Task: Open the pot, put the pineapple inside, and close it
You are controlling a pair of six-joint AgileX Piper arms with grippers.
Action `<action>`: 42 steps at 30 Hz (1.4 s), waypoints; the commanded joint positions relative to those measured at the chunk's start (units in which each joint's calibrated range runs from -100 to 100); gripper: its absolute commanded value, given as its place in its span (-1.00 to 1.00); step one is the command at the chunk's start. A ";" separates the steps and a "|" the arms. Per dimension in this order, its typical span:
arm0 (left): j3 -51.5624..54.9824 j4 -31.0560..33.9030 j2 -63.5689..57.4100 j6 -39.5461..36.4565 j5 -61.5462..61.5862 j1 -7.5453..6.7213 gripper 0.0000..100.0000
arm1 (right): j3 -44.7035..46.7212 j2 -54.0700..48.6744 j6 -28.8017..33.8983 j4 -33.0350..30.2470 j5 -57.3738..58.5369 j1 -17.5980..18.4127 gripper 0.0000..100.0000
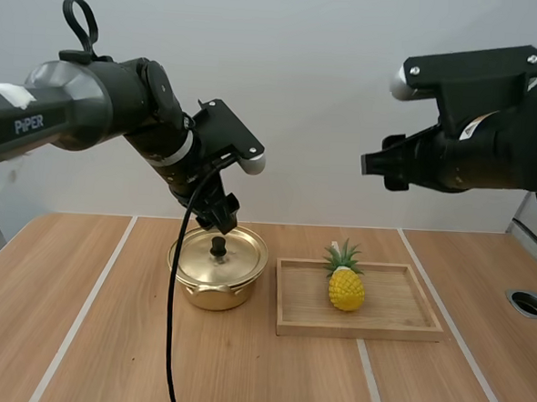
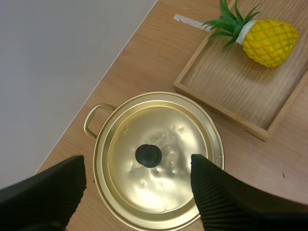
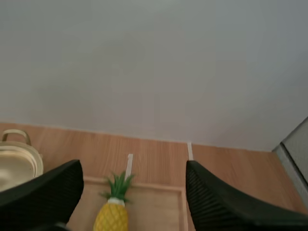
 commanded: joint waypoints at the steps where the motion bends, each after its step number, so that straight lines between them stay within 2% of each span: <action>1: -0.22 3.03 0.98 1.01 -0.35 -0.30 1.00 | -0.46 -0.22 -7.13 3.99 21.83 -0.24 1.00; 10: -0.22 4.44 1.24 1.01 -0.35 -0.30 1.00 | -0.22 1.67 -9.82 5.52 42.05 -0.24 1.00; 18: -0.22 4.43 2.02 2.11 -0.17 -0.30 1.00 | -0.22 4.52 -9.82 6.57 42.32 -0.24 1.00; 24: -0.22 4.32 7.44 4.02 -0.32 -0.30 1.00 | -0.22 5.53 -9.82 6.93 42.32 -0.24 1.00; 31: -0.37 4.10 13.12 5.18 -7.20 -0.30 1.00 | -0.22 5.53 -9.82 6.93 42.32 -0.24 1.00; 42: -7.77 2.61 21.19 5.18 -3.76 -0.36 1.00 | -0.22 5.53 -9.91 8.25 42.32 -0.24 1.00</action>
